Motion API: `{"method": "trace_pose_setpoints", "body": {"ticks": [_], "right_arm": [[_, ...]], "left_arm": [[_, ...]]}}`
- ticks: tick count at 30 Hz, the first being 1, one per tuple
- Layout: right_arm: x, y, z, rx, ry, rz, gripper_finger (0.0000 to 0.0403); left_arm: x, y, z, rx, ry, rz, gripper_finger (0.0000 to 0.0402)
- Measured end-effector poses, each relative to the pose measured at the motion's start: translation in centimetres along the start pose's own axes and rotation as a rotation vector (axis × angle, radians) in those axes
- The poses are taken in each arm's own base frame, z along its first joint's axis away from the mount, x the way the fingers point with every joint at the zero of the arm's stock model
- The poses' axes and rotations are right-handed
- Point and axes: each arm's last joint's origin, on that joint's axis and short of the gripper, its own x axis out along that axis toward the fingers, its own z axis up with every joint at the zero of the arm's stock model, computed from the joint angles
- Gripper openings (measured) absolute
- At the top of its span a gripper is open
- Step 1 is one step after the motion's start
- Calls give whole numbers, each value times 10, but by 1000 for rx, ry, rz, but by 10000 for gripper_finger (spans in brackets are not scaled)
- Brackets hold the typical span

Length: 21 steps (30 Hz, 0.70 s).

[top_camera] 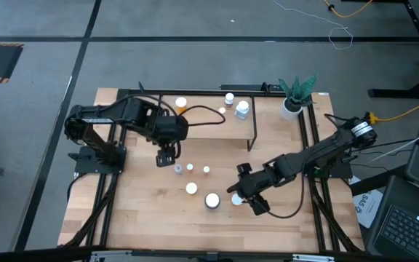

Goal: Pick and place medicine bottles onto shelf by color
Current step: Put the right orange pill bottle on the shelf

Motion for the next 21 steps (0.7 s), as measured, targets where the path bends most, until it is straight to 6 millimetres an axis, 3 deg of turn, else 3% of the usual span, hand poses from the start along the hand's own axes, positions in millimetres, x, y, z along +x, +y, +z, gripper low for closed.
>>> {"method": "trace_pose_setpoints", "body": {"ticks": [8, 16, 21], "right_arm": [[18, 3, -6, -7, -69, 31, 272], [49, 2, -12, -12, 16, 22, 272], [58, 2, -13, 6, 28, 17, 272]], "left_arm": [[0, -2, -1, -7, -1, 29, 260], [0, -1, -1, -7, -4, 36, 260], [0, -1, -1, -7, -4, 37, 260]]}}
